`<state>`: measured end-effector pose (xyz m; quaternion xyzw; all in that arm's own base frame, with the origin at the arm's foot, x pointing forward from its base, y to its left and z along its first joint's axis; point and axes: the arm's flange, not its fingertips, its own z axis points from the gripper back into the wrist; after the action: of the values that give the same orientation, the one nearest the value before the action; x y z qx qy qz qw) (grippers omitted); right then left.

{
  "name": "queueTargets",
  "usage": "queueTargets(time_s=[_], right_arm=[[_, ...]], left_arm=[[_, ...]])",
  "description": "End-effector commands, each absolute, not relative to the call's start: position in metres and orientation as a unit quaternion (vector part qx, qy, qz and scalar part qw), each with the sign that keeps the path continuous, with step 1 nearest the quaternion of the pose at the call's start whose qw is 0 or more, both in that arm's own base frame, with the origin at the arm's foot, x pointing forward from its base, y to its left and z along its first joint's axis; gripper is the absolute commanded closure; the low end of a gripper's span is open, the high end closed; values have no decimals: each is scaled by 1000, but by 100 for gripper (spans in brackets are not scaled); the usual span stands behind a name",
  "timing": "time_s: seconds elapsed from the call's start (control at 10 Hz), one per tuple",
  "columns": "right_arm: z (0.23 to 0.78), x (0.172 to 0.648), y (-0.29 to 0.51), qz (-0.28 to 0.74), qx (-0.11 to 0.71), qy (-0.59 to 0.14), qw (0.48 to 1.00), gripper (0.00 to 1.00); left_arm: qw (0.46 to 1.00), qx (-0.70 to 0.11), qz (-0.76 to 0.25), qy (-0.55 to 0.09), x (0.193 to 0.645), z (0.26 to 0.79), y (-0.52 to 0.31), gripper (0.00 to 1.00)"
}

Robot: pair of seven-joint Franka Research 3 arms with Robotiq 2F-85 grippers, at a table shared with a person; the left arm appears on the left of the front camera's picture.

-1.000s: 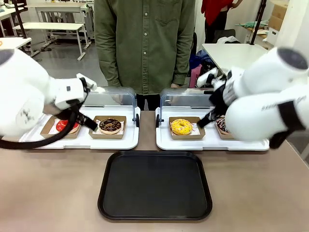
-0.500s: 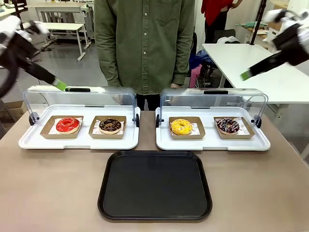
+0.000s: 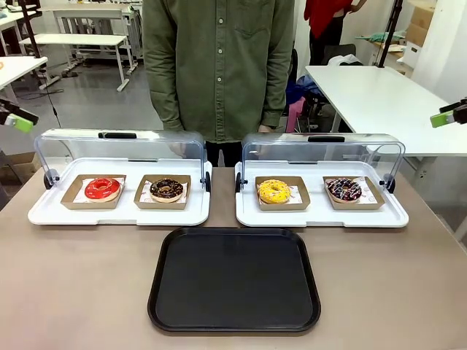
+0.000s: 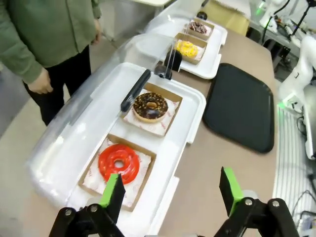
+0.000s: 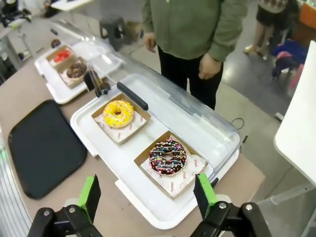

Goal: Move the second donut from the left to the tray.
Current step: Pick up the Paper togo box containing the Donut indicated by the person and place it on the Handle tray.

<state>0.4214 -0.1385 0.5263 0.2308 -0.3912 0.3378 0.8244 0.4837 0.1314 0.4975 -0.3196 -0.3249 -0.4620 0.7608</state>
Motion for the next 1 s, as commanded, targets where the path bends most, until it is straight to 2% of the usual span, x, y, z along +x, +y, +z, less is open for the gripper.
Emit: queueTargets(time_s=[0.0,0.1,0.5,0.6,0.9], right_arm=[[524,429,-142,348,227,-393,820,0],[526,421,-138,338,231,-391,824,0],[526,421,-138,338,231,-391,824,0],[524,421,-137,331,228,-381,833,0],[513,440,-167,329,271,-399,812,0]], left_arm=[[763,-297,-450,-356,492,499,132,0],[761,-320,-462,-325,484,498,131,0],[761,-320,-462,-325,484,498,131,0],[759,-313,-467,-328,490,495,132,0],[736,-351,-451,-363,500,479,175,0]])
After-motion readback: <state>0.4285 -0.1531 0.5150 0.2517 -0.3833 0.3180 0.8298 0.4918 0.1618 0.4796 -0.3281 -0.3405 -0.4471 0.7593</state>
